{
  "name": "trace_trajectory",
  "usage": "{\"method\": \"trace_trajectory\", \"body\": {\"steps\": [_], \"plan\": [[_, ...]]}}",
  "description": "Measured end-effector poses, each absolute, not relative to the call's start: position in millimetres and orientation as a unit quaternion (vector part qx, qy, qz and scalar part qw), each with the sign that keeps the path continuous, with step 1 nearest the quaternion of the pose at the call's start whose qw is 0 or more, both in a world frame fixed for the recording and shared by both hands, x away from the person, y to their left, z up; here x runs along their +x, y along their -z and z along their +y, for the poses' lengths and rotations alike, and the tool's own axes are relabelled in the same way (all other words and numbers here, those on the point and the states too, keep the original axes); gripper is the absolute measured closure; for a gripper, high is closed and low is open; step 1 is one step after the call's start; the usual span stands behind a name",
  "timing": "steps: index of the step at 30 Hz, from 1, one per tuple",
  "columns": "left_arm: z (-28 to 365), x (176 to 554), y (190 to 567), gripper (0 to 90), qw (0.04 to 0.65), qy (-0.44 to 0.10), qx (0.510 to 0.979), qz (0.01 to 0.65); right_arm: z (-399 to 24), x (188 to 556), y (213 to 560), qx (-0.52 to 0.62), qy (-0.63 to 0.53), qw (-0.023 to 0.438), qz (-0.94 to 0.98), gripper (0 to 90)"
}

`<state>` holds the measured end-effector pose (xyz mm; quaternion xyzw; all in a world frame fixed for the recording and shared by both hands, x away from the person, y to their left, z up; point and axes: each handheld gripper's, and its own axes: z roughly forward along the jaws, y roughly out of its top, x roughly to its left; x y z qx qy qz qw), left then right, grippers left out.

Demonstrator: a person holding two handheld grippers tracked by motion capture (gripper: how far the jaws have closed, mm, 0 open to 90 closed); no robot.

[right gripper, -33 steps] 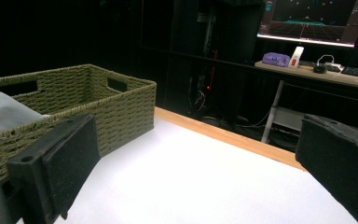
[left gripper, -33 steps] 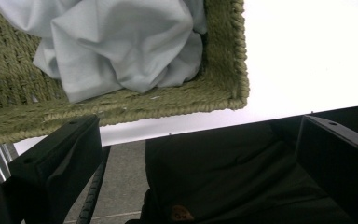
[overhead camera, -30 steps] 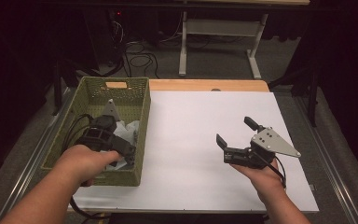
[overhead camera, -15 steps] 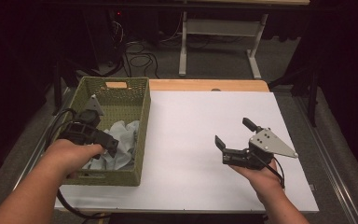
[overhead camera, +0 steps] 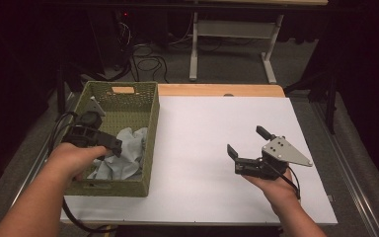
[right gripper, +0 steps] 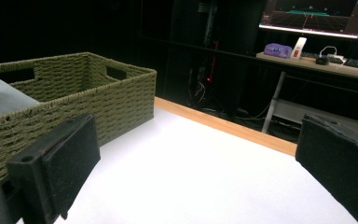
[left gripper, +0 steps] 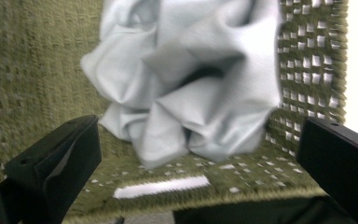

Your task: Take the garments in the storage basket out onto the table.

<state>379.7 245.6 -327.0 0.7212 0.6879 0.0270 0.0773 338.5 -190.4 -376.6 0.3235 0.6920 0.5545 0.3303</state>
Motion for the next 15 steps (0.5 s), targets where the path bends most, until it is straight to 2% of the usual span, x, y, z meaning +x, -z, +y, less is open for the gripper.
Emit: {"method": "trace_trajectory", "body": {"steps": [15], "plan": [[236, 408, 364, 0.5, 0.100, -0.017, 0.728, 0.678, -194, 340, 378, 0.328, -0.553, 0.330, 0.691, 0.6]]}}
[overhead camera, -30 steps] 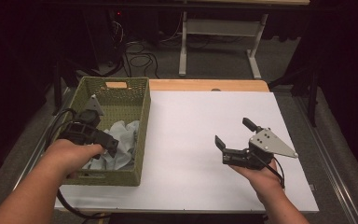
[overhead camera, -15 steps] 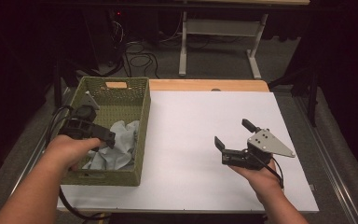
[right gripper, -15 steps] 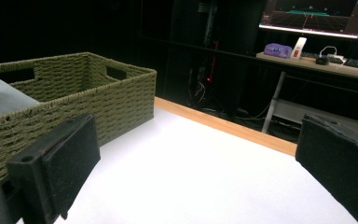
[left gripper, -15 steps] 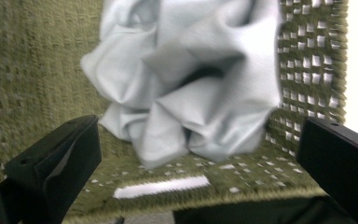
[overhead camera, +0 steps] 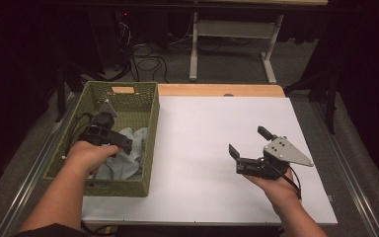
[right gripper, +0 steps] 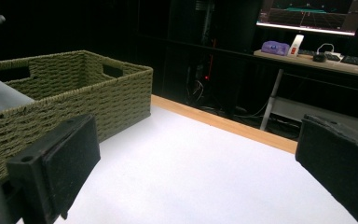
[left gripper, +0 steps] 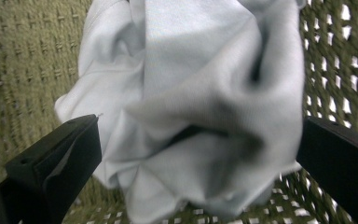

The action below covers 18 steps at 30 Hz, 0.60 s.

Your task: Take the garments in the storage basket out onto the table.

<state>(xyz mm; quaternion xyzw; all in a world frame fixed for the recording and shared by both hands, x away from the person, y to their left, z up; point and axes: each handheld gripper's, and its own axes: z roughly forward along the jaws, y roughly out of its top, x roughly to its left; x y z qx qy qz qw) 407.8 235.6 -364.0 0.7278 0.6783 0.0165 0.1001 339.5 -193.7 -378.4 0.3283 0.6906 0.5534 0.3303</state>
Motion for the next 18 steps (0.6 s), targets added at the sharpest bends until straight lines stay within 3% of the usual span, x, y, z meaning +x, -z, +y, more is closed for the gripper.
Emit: {"method": "trace_trajectory", "body": {"steps": [18], "plan": [[237, 429, 424, 0.4, 0.080, 0.018, 0.730, 0.679, -190, 340, 380, 0.329, -0.556, 0.322, 0.691, 0.6]]}}
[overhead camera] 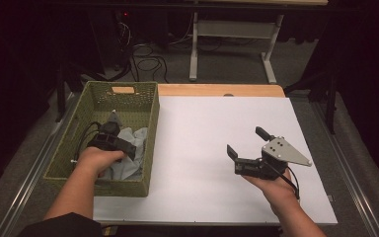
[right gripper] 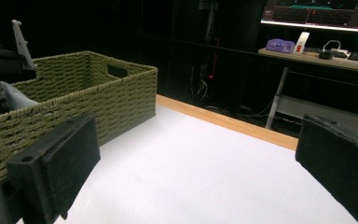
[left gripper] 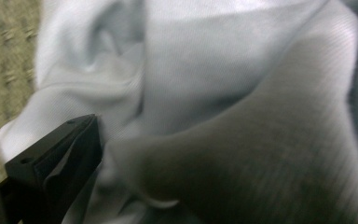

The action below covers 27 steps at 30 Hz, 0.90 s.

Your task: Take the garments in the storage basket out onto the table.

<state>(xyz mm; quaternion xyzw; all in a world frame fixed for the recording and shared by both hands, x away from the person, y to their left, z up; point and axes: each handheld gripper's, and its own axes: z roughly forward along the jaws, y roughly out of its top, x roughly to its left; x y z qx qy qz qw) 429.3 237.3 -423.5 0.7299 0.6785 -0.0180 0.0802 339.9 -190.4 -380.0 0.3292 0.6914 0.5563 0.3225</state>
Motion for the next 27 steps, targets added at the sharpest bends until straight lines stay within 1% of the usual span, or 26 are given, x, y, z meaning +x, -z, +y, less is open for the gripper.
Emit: {"method": "trace_trajectory", "body": {"steps": [6, 8, 12, 18, 21, 24, 25, 26, 27], "plan": [[238, 435, 440, 0.0, 0.065, 0.018, 0.728, 0.682, -193, 341, 379, 0.335, -0.558, 0.324, 0.687, 0.6], [241, 438, 444, 0.0, 0.063, 0.037, 0.721, 0.689, -194, 340, 379, 0.335, -0.558, 0.327, 0.685, 0.6], [241, 441, 452, 0.0, 0.059, 0.046, 0.716, 0.694, -195, 340, 378, 0.337, -0.559, 0.328, 0.683, 0.6], [238, 441, 456, 0.0, 0.053, 0.042, 0.722, 0.688, -195, 340, 378, 0.338, -0.558, 0.328, 0.683, 0.6], [232, 440, 457, 0.6, 0.044, 0.027, 0.732, 0.680, -194, 340, 378, 0.337, -0.557, 0.329, 0.684, 0.6], [230, 438, 455, 6.8, 0.049, 0.018, 0.736, 0.675, -193, 339, 378, 0.335, -0.558, 0.329, 0.684, 0.6], [229, 438, 455, 11.6, 0.050, 0.017, 0.737, 0.673, -192, 339, 377, 0.335, -0.558, 0.329, 0.685, 0.6], [228, 437, 454, 11.6, 0.053, 0.015, 0.738, 0.673, -192, 339, 377, 0.335, -0.558, 0.329, 0.685, 0.6], [228, 437, 453, 14.0, 0.055, 0.013, 0.740, 0.670, -192, 339, 377, 0.333, -0.558, 0.330, 0.684, 0.6]]}}
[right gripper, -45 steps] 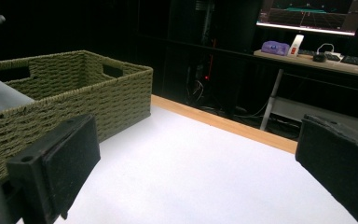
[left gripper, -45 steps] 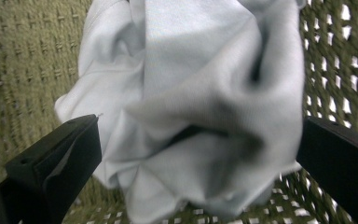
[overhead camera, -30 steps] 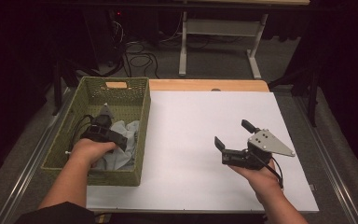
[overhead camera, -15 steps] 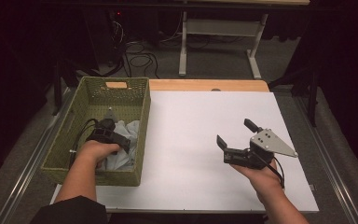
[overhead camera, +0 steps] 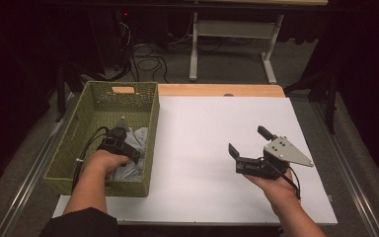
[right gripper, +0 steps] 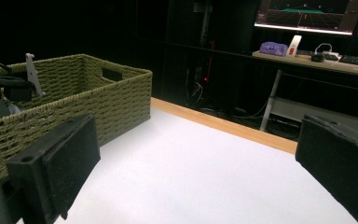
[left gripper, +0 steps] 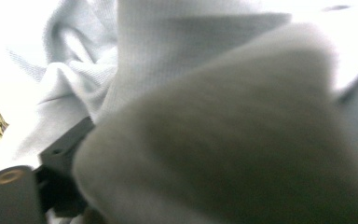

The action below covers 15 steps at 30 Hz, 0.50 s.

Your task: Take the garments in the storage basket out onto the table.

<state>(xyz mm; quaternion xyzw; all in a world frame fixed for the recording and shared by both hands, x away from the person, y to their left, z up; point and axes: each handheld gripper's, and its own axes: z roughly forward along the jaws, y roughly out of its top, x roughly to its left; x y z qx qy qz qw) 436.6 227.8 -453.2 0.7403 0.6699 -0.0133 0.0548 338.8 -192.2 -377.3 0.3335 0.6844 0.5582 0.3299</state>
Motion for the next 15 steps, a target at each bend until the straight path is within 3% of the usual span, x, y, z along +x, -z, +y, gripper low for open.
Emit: {"method": "trace_trajectory", "body": {"steps": [2, 15], "plan": [[226.6, 435.7, 451.9, 23.5, 0.062, 0.014, 0.742, 0.667, -192.2, 338.8, 376.9, 0.333, -0.558, 0.331, 0.684, 0.6], [227.6, 435.8, 447.3, 43.8, 0.059, 0.009, 0.743, 0.666, -191.4, 338.8, 377.1, 0.333, -0.556, 0.332, 0.685, 0.6]]}}
